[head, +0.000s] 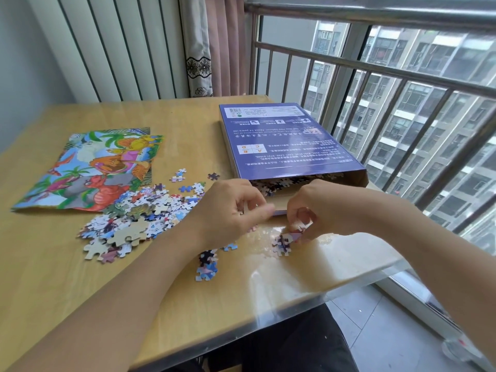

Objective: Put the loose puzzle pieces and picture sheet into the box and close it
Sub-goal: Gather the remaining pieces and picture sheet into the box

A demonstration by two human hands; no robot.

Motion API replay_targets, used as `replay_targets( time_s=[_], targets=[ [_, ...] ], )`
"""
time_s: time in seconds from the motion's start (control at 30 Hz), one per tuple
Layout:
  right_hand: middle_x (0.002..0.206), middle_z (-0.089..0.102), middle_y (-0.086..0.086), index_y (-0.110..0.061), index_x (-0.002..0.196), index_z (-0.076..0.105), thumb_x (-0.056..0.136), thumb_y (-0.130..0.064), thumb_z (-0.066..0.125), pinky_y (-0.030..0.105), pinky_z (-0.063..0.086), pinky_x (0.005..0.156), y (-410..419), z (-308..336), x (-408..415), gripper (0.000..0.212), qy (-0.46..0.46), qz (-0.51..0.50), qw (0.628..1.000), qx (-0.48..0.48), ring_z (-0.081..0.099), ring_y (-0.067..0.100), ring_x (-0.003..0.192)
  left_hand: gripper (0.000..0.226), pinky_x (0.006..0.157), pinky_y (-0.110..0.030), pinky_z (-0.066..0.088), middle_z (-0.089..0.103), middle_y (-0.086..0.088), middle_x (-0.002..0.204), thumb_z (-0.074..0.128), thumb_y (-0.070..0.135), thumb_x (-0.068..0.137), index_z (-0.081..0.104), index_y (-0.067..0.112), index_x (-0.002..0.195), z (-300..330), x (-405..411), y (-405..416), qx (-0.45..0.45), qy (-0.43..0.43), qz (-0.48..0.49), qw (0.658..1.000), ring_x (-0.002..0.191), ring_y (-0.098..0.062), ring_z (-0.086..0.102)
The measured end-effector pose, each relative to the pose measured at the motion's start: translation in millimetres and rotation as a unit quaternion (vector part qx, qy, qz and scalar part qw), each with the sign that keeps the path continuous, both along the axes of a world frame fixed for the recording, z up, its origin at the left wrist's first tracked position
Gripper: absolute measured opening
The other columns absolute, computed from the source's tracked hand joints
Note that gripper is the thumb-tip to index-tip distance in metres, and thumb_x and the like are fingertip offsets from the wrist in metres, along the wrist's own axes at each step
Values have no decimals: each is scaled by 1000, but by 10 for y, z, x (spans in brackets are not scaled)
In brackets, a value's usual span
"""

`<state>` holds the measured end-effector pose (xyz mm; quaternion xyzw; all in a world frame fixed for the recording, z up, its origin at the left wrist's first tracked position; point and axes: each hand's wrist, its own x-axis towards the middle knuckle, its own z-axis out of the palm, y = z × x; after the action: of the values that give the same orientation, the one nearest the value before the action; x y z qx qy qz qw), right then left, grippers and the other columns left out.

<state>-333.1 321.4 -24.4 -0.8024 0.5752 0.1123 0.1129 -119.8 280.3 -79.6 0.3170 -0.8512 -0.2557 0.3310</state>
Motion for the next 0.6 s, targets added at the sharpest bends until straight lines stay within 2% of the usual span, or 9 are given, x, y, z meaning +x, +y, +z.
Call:
replay_targets(
  time_s=[0.1, 0.17, 0.23, 0.3, 0.33, 0.4, 0.47, 0.53, 0.6],
  targets=[
    [92, 61, -7, -21, 104, 68, 78, -37, 84, 34, 50, 78, 113, 23, -129, 35, 51, -31, 998, -23, 55, 16, 86, 36, 80, -23, 43, 59, 16, 90, 70, 62, 77, 73, 30, 92, -26, -19, 68, -105, -109, -31, 988, 88, -4, 53],
    [101, 63, -4, -20, 110, 66, 86, -40, 76, 35, 48, 85, 257, -45, -154, 32, 55, -60, 996, -47, 56, 19, 98, 39, 86, -30, 42, 60, 15, 95, 62, 64, 81, 71, 30, 98, -25, -33, 81, -148, -115, -6, 982, 93, -7, 52],
    [114, 62, -2, -16, 122, 61, 95, -42, 64, 33, 45, 92, 453, -145, -72, 37, 3, -117, 992, -54, 58, 22, 110, 36, 90, -35, 43, 61, 14, 96, 52, 57, 87, 70, 28, 97, 26, -14, 49, -112, -64, 58, 990, 96, -10, 53],
    [130, 54, 1, -12, 129, 53, 100, -43, 53, 26, 37, 98, 667, -250, 99, 42, -92, -171, 980, -39, 51, 22, 125, 32, 93, -34, 43, 61, 13, 101, 49, 51, 87, 68, 28, 98, 52, 61, -45, -69, -50, 126, 988, 102, -11, 53],
    [144, 44, 3, -12, 136, 46, 102, -44, 48, 22, 29, 105, 771, -293, 217, 48, -133, -185, 973, -23, 41, 20, 136, 30, 94, -32, 42, 61, 13, 105, 49, 48, 86, 67, 30, 102, 53, 110, -89, -48, -65, 140, 987, 106, -10, 53],
    [166, 8, -6, -12, 154, 22, 105, -45, 41, 14, 9, 113, 900, -390, 467, 62, -186, -173, 967, -10, 8, 10, 152, 24, 92, -30, 43, 61, 13, 110, 53, 43, 88, 64, 33, 107, 68, 210, -161, 2, -88, 129, 988, 108, -9, 53],
    [166, -13, -11, -17, 160, 3, 107, -42, 36, 17, -1, 117, 876, -500, 683, 67, -216, -153, 964, -20, -11, 6, 153, 15, 87, -23, 44, 63, 11, 109, 57, 31, 93, 65, 32, 106, 117, 268, -186, 32, -83, 114, 989, 105, -6, 55],
    [165, -4, -11, -13, 159, 4, 108, -35, 37, 22, 0, 120, 738, -603, 873, 65, -231, -132, 963, -43, -9, 12, 154, 14, 81, -14, 40, 64, 10, 106, 57, 24, 96, 65, 30, 105, 169, 299, -183, 42, -77, 105, 991, 102, -4, 56],
    [164, 2, -8, -11, 158, 8, 107, -29, 38, 22, 0, 122, 603, -653, 1027, 62, -253, -115, 959, -63, -6, 14, 155, 15, 81, -14, 40, 63, 11, 107, 56, 23, 98, 65, 29, 108, 206, 374, -187, 32, -87, 108, 990, 102, -4, 55]
  ],
)
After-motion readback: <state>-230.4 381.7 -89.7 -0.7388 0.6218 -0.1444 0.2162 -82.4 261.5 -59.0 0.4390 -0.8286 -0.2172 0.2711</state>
